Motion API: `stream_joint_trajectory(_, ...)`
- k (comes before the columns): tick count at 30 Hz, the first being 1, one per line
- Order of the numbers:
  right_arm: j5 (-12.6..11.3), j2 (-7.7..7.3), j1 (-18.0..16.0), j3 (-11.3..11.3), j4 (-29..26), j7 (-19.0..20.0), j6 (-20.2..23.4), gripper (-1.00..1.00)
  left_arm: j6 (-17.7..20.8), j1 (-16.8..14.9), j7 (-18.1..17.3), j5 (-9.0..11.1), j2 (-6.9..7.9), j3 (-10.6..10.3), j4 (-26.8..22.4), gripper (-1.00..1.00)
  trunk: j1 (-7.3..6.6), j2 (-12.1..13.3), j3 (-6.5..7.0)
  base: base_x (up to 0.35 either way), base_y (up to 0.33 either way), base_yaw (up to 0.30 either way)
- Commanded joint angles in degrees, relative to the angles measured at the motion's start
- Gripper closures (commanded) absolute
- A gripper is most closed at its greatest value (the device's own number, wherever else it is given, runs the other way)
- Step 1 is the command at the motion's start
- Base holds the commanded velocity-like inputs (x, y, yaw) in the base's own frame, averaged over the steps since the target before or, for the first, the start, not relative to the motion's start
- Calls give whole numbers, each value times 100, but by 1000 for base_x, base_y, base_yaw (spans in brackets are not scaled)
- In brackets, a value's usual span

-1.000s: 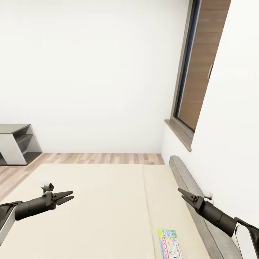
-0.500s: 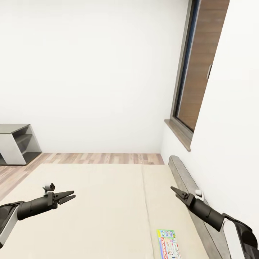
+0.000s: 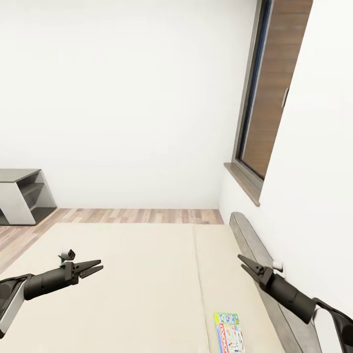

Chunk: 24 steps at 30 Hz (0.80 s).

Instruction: Put all the toys in the child's room - the three board games (two on the bed and one on the table), the two jigsaw puzzles on the table, and the tennis ball on the table - inside the toy box on the table in the child's room.

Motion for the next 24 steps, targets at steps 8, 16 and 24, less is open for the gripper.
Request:
stream_joint_trajectory(8, 11, 6, 4, -15, -99, 35, 27, -100, 59, -5, -14, 10, 1, -1, 0, -100, 4, -13, -14, 0, 0, 0)
stream_joint_trajectory(16, 15, 14, 5, -8, -77, -152, 21, -100, 59, -5, -8, 10, 1, -8, 0, -100, 4, -13, -14, 0, 0, 0)
stream_joint_trajectory(24, 16, 15, 4, 196, -62, -408, -27, -100, 59, -5, -6, 4, 1, -9, 0, -100, 4, -13, -14, 0, 0, 0)
